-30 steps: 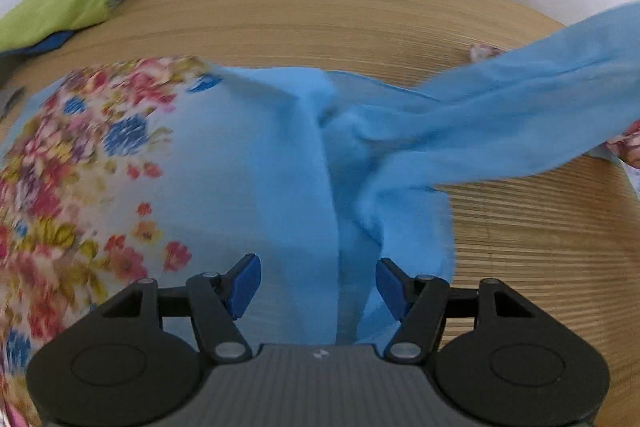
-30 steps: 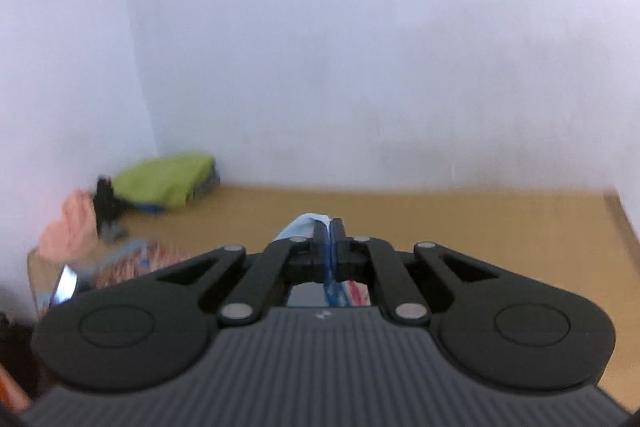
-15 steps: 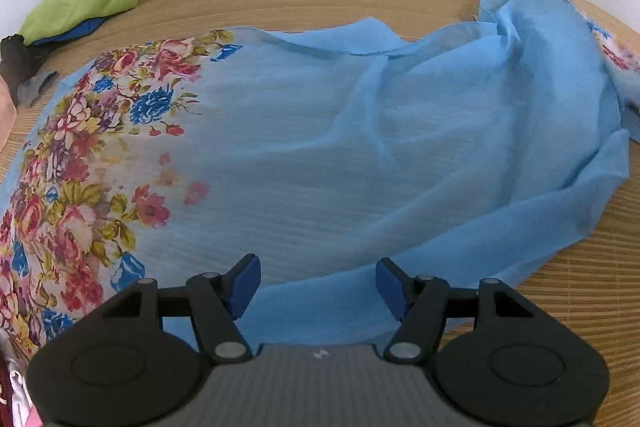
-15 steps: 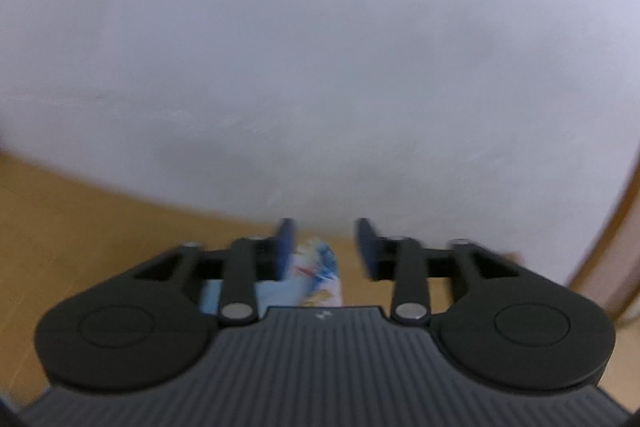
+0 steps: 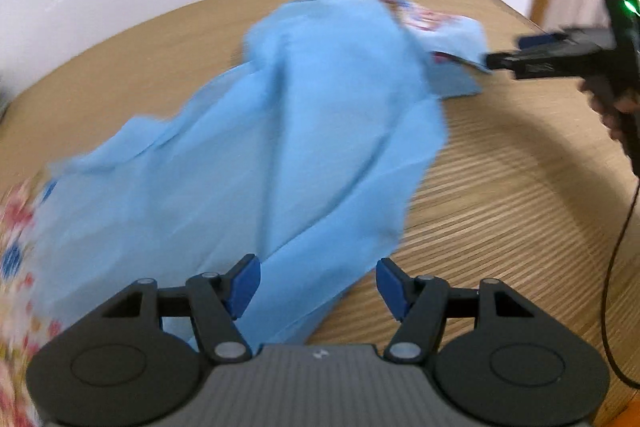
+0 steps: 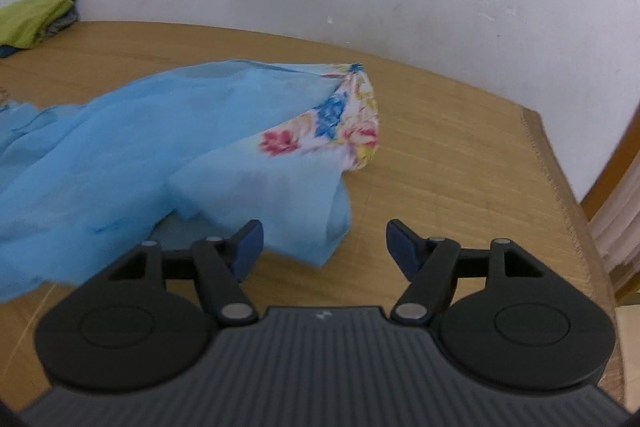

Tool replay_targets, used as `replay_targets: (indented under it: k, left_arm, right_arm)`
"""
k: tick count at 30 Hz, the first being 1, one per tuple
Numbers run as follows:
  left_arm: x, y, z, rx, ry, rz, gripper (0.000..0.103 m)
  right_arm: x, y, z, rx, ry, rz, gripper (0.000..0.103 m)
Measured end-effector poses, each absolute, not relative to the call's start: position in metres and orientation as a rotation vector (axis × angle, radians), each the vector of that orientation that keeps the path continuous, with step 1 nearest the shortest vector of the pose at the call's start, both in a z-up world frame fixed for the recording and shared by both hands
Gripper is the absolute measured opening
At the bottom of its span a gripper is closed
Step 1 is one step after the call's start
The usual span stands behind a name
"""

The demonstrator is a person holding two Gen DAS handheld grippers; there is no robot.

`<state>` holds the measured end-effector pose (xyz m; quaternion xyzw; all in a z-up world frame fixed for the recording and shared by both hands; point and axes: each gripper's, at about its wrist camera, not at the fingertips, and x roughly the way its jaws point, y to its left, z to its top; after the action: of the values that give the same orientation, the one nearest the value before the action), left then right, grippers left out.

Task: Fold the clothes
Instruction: 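Lay the lifted scarf end over the scarf body with the right gripper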

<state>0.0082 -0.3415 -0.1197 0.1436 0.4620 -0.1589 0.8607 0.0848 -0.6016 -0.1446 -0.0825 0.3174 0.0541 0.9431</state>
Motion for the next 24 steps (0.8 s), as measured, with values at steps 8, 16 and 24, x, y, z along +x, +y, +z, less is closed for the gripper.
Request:
replay_targets:
  k: [8,16,24]
  left_arm:
    - [0.029,-0.379,-0.138,0.372,0.952,-0.365,0.066]
    - [0.040,-0.372,-0.139,0.341,0.970,-0.305,0.066]
    - [0.049,-0.374,-0.141,0.315,0.966,-0.326,0.067]
  right_arm:
    - [0.139,-0.609,-0.160,-0.030,0.722,0.209,0.040]
    - [0.193,-0.723,-0.057,0.384,0.409,-0.272,0.012]
    - [0.149,-0.730,-0.082,0.274,0.632,-0.223,0.058]
